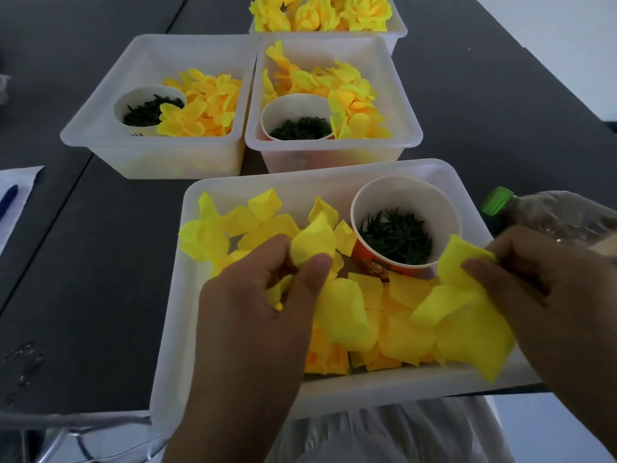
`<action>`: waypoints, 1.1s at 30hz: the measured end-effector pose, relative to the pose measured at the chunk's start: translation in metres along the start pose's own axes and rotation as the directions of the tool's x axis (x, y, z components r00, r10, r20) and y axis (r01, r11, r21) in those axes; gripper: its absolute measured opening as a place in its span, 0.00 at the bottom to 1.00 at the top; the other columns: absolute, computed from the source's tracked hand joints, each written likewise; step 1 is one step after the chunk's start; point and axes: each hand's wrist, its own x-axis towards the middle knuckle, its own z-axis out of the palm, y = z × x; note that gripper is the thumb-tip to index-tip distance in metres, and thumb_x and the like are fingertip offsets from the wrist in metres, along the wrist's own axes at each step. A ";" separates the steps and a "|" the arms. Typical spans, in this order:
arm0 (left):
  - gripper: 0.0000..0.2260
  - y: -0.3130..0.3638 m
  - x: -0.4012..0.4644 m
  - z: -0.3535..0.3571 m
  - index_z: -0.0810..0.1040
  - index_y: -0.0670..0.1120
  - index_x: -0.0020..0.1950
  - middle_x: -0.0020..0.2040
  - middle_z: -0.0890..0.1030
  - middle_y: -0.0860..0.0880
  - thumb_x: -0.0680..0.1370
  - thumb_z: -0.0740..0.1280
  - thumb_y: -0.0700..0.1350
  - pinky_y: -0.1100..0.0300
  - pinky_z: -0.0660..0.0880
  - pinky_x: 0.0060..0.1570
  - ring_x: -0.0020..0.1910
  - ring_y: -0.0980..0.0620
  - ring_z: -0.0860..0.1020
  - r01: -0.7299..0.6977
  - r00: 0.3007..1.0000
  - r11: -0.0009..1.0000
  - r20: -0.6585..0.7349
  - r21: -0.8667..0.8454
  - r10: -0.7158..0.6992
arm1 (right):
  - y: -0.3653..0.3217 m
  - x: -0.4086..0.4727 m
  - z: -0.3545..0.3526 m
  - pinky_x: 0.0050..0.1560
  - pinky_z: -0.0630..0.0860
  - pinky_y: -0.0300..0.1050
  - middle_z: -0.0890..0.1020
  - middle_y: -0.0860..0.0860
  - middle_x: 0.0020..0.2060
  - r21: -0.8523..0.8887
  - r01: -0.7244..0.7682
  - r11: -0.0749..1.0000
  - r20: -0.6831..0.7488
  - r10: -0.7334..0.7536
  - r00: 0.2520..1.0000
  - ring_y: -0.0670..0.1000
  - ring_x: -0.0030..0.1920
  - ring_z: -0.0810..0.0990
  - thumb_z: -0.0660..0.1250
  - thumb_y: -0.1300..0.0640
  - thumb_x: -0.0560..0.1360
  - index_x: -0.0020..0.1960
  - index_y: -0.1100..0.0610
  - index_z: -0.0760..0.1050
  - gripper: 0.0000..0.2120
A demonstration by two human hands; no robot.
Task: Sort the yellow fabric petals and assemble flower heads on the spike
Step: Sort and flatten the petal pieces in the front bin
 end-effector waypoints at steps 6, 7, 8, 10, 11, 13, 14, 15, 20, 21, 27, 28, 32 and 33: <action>0.15 0.007 0.027 -0.005 0.75 0.52 0.36 0.27 0.70 0.56 0.76 0.62 0.60 0.59 0.62 0.28 0.28 0.57 0.69 -0.089 0.996 0.956 0.021 0.281 0.087 | -0.011 0.016 -0.002 0.25 0.70 0.38 0.71 0.45 0.22 -0.211 0.291 0.933 0.154 -0.262 0.953 0.44 0.21 0.69 0.57 0.43 0.74 0.38 0.54 0.76 0.17; 0.15 0.006 0.032 -0.008 0.75 0.52 0.37 0.28 0.70 0.56 0.76 0.61 0.60 0.60 0.61 0.29 0.29 0.57 0.69 -0.085 0.996 0.938 0.054 0.337 0.071 | -0.010 0.019 -0.004 0.24 0.72 0.43 0.72 0.46 0.22 -0.223 0.322 0.920 0.196 -0.281 0.939 0.47 0.21 0.70 0.57 0.42 0.75 0.38 0.54 0.77 0.19; 0.14 0.004 0.037 -0.011 0.75 0.53 0.37 0.29 0.71 0.56 0.76 0.62 0.61 0.60 0.61 0.29 0.30 0.56 0.69 -0.072 0.995 0.921 0.089 0.383 0.040 | -0.007 0.023 -0.004 0.24 0.73 0.46 0.73 0.48 0.22 -0.241 0.363 0.900 0.230 -0.310 0.922 0.48 0.21 0.71 0.56 0.42 0.75 0.39 0.55 0.77 0.19; 0.12 0.001 0.046 -0.014 0.76 0.53 0.43 0.36 0.75 0.55 0.77 0.63 0.61 0.62 0.62 0.32 0.37 0.55 0.72 -0.037 0.988 0.907 0.153 0.420 -0.030 | -0.007 0.029 -0.004 0.24 0.74 0.46 0.76 0.48 0.23 -0.281 0.440 0.853 0.309 -0.354 0.883 0.48 0.22 0.73 0.56 0.41 0.76 0.42 0.54 0.79 0.21; 0.13 -0.001 0.049 -0.014 0.77 0.53 0.51 0.44 0.77 0.54 0.77 0.63 0.60 0.63 0.66 0.37 0.44 0.54 0.73 -0.021 0.980 0.901 0.189 0.432 -0.068 | -0.008 0.032 -0.004 0.25 0.75 0.44 0.78 0.48 0.25 -0.295 0.471 0.831 0.364 -0.358 0.860 0.47 0.23 0.75 0.56 0.39 0.76 0.44 0.53 0.80 0.21; 0.21 -0.006 0.054 -0.018 0.71 0.53 0.68 0.62 0.75 0.52 0.78 0.62 0.60 0.57 0.72 0.53 0.58 0.52 0.73 0.002 0.951 0.885 0.273 0.466 -0.146 | -0.012 0.034 -0.002 0.29 0.77 0.44 0.81 0.48 0.33 -0.315 0.535 0.784 0.466 -0.363 0.807 0.48 0.30 0.78 0.58 0.37 0.74 0.50 0.51 0.79 0.20; 0.24 -0.007 0.054 -0.021 0.67 0.55 0.72 0.66 0.72 0.51 0.78 0.61 0.61 0.53 0.73 0.58 0.62 0.51 0.73 0.008 0.936 0.882 0.307 0.471 -0.173 | -0.014 0.035 -0.001 0.33 0.78 0.45 0.82 0.48 0.38 -0.316 0.560 0.766 0.508 -0.362 0.781 0.49 0.34 0.79 0.58 0.36 0.72 0.54 0.50 0.77 0.22; 0.24 -0.009 0.053 -0.025 0.65 0.58 0.74 0.68 0.70 0.51 0.78 0.59 0.61 0.49 0.73 0.60 0.63 0.50 0.73 0.003 0.929 0.884 0.325 0.468 -0.176 | -0.017 0.037 -0.001 0.37 0.80 0.48 0.82 0.48 0.43 -0.329 0.577 0.747 0.529 -0.361 0.768 0.50 0.38 0.80 0.56 0.36 0.70 0.57 0.49 0.75 0.24; 0.23 -0.016 0.045 -0.050 0.70 0.61 0.70 0.64 0.74 0.53 0.75 0.54 0.61 0.53 0.75 0.54 0.55 0.57 0.76 -0.046 0.983 0.933 0.180 0.356 -0.020 | -0.038 0.041 -0.006 0.47 0.74 0.53 0.79 0.54 0.51 -0.448 0.604 0.659 0.398 -0.459 0.795 0.57 0.47 0.77 0.59 0.35 0.73 0.62 0.53 0.73 0.27; 0.21 -0.016 0.043 -0.054 0.71 0.61 0.68 0.62 0.75 0.55 0.76 0.54 0.61 0.60 0.74 0.50 0.53 0.61 0.76 -0.082 0.988 0.945 0.153 0.317 0.034 | -0.047 0.041 -0.005 0.47 0.73 0.53 0.78 0.54 0.51 -0.435 0.613 0.660 0.390 -0.475 0.789 0.57 0.47 0.76 0.58 0.36 0.75 0.61 0.53 0.73 0.25; 0.15 -0.023 0.015 -0.070 0.77 0.63 0.60 0.52 0.77 0.63 0.79 0.54 0.59 0.65 0.74 0.48 0.50 0.67 0.76 -0.217 0.911 0.938 0.400 0.271 0.095 | -0.089 0.035 0.031 0.40 0.78 0.55 0.78 0.50 0.42 -0.195 0.725 0.660 0.709 -0.416 0.570 0.54 0.41 0.77 0.65 0.54 0.74 0.48 0.52 0.77 0.05; 0.16 -0.025 0.010 -0.070 0.77 0.64 0.59 0.52 0.77 0.63 0.80 0.52 0.59 0.62 0.75 0.50 0.51 0.66 0.75 -0.223 0.882 0.933 0.465 0.284 0.069 | -0.090 0.033 0.042 0.42 0.79 0.53 0.77 0.48 0.43 -0.194 0.715 0.672 0.814 -0.296 0.500 0.53 0.43 0.77 0.64 0.56 0.75 0.50 0.50 0.76 0.05; 0.15 -0.030 -0.006 -0.060 0.67 0.67 0.66 0.62 0.67 0.66 0.80 0.52 0.59 0.62 0.68 0.59 0.59 0.64 0.66 -0.296 0.763 0.851 0.643 0.434 -0.063 | -0.078 0.029 0.076 0.35 0.73 0.47 0.72 0.48 0.43 -0.306 0.715 0.628 0.843 -0.171 0.510 0.52 0.41 0.75 0.63 0.58 0.77 0.54 0.51 0.69 0.07; 0.16 -0.031 -0.008 -0.057 0.63 0.67 0.68 0.64 0.64 0.66 0.81 0.51 0.59 0.63 0.65 0.61 0.61 0.63 0.64 -0.328 0.750 0.821 0.658 0.467 -0.074 | -0.073 0.031 0.080 0.33 0.69 0.46 0.72 0.49 0.45 -0.313 0.729 0.610 0.804 -0.239 0.545 0.52 0.42 0.75 0.64 0.57 0.77 0.55 0.51 0.68 0.09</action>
